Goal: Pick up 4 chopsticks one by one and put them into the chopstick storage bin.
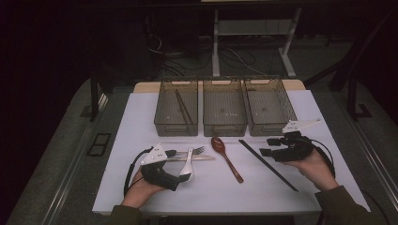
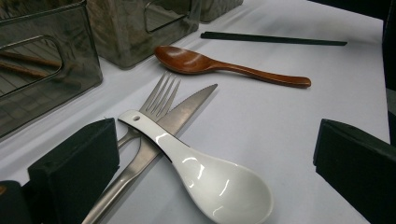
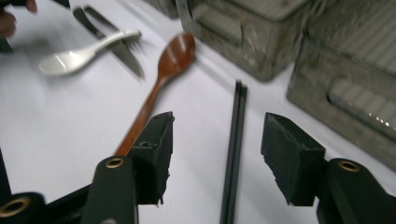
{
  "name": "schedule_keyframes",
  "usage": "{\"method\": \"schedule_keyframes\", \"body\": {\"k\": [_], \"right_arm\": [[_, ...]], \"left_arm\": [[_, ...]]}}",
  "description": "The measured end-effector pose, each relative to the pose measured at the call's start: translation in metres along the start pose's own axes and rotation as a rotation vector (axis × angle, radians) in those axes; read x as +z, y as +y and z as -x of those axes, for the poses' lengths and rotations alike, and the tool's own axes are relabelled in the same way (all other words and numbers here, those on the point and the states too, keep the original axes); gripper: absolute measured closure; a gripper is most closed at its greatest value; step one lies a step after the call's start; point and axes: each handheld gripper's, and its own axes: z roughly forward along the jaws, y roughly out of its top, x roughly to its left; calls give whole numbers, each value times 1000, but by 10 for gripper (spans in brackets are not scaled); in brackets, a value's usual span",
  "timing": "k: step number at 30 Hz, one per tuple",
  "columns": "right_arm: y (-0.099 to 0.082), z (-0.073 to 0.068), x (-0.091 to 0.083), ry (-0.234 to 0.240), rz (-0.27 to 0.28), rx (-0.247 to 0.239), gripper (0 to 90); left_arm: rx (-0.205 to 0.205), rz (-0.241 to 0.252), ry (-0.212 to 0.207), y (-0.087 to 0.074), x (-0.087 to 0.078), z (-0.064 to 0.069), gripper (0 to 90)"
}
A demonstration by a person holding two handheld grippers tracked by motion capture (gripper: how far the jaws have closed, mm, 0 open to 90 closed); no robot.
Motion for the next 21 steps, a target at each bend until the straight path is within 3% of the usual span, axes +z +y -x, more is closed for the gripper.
{"method": "schedule_keyframes", "body": {"k": [10,21], "right_arm": [[-16,3,-5,-43,-155,0,555],[-23,3,6,-66,-381,-14,711]], "left_arm": [[1,0,0,0,0,0,0],[1,-1,0,0,0,0,0]]}}
